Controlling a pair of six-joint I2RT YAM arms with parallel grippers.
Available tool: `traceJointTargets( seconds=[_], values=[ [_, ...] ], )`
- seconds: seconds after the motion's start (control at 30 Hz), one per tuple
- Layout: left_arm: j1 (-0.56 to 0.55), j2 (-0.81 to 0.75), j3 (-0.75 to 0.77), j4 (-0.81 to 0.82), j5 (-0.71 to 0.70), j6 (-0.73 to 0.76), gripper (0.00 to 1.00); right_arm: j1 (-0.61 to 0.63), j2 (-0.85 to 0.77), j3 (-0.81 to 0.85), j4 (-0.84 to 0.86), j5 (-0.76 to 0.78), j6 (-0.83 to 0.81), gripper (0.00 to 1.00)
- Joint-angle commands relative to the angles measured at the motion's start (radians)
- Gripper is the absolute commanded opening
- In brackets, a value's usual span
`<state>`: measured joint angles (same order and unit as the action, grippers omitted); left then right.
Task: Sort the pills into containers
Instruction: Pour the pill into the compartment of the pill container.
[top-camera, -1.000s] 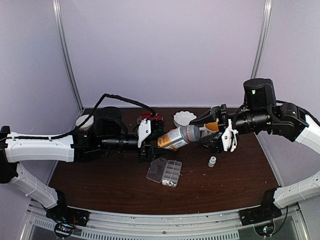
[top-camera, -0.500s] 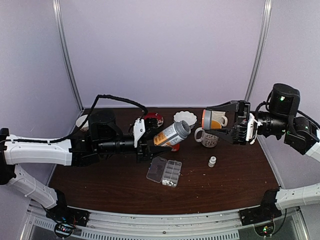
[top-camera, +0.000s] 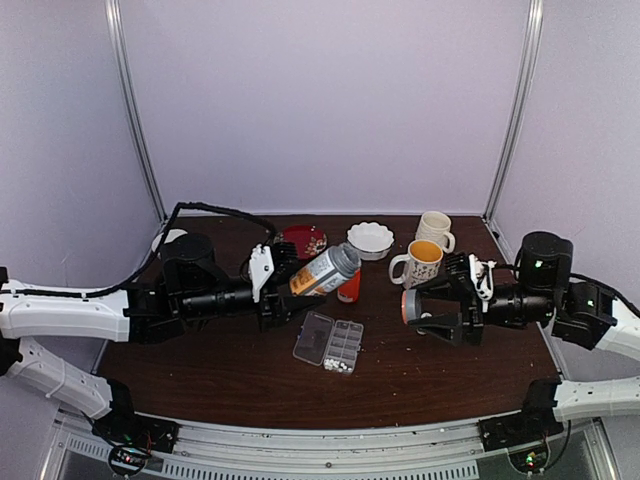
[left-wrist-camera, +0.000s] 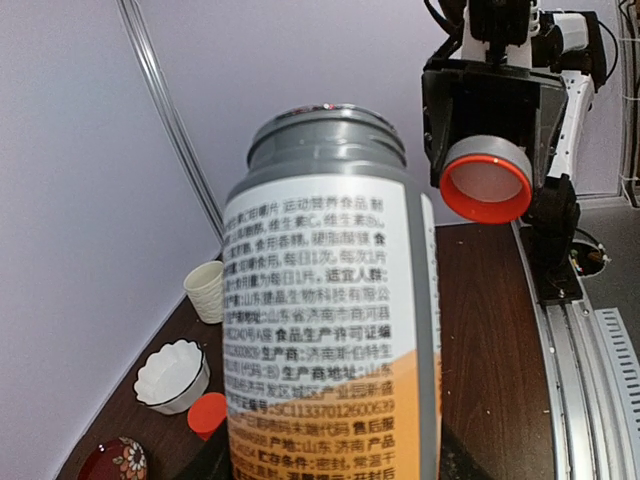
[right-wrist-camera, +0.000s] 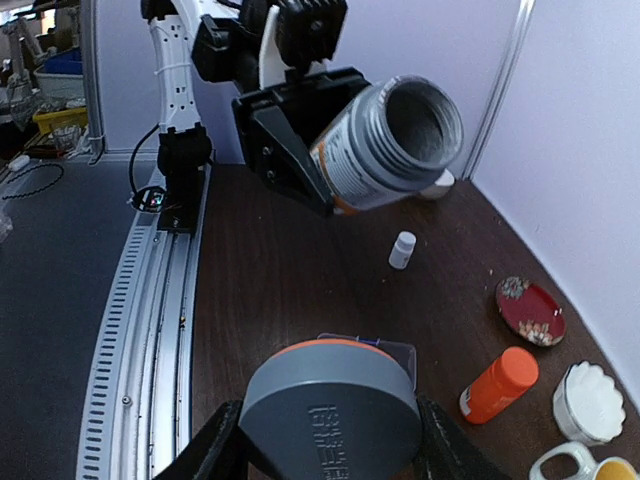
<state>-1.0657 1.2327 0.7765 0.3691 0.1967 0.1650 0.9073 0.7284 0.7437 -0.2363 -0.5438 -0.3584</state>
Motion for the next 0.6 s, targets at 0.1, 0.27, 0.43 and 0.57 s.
traceJointTargets(
  seconds=[0.1,0.27,0.43,0.57],
  values=[
    [0.005,-0.008,-0.042,-0.059,-0.016,-0.070,0.11,0.018,0.095,-0.064,0.028,0.226,0.423,0.06],
    [0.006,0.031,-0.117,-0.028,-0.052,-0.093,0.10,0.018,0.183,-0.127,0.082,0.324,0.503,0.05],
    [0.004,0.062,-0.191,0.008,-0.083,-0.126,0.11,0.018,0.263,-0.172,0.153,0.348,0.591,0.06],
    [0.005,0.109,-0.154,-0.110,-0.098,-0.153,0.13,0.018,0.355,-0.139,0.126,0.364,0.666,0.05]
  ],
)
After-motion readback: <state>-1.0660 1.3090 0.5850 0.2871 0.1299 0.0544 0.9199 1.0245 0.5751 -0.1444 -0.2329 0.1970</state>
